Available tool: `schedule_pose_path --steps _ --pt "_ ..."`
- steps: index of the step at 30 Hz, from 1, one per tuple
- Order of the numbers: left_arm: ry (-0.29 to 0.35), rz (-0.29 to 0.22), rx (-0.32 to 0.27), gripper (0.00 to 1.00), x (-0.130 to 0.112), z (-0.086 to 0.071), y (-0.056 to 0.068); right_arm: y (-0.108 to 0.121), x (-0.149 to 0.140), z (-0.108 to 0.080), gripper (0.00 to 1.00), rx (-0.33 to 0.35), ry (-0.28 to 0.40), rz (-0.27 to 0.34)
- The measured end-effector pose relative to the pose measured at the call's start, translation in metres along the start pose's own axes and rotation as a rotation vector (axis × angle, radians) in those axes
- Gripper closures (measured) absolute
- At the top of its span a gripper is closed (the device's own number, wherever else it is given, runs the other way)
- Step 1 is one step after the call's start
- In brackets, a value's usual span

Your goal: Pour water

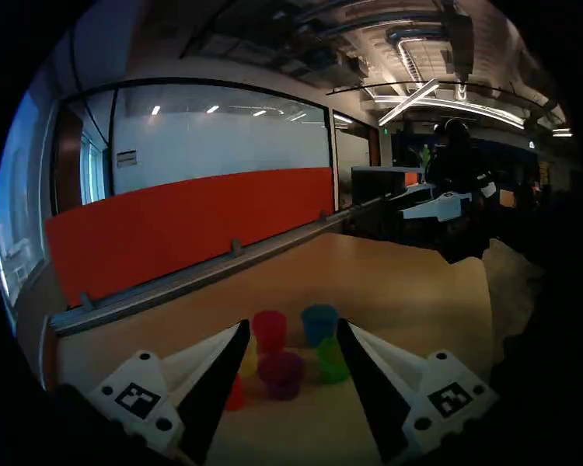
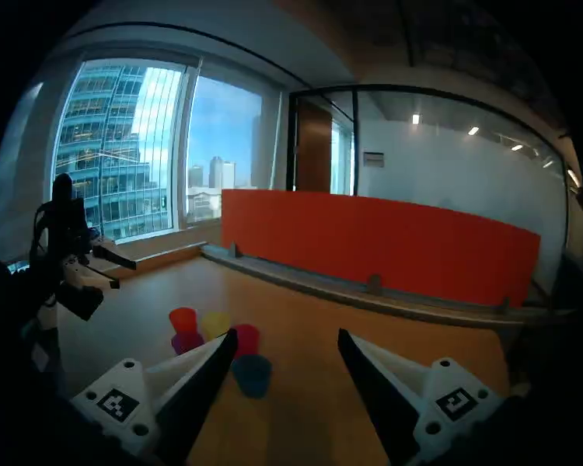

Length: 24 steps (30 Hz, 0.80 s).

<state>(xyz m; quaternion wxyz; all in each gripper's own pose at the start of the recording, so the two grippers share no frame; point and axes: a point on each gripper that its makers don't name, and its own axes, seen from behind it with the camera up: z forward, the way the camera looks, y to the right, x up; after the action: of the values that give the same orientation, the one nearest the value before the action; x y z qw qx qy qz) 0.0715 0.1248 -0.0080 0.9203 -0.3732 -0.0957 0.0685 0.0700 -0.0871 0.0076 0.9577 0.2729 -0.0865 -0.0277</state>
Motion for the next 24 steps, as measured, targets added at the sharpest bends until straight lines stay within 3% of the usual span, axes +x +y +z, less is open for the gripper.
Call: schedule_pose_path --steps 9,24 --pt "-0.047 -0.021 -0.066 0.18 -0.027 0.019 0.018 -0.003 -0.028 0.013 0.0 0.011 -0.051 -0.001" --pt "-0.127 -0.011 -0.129 0.17 -0.072 0.048 0.044 -0.002 -0.052 0.026 0.0 0.016 -0.083 0.026"
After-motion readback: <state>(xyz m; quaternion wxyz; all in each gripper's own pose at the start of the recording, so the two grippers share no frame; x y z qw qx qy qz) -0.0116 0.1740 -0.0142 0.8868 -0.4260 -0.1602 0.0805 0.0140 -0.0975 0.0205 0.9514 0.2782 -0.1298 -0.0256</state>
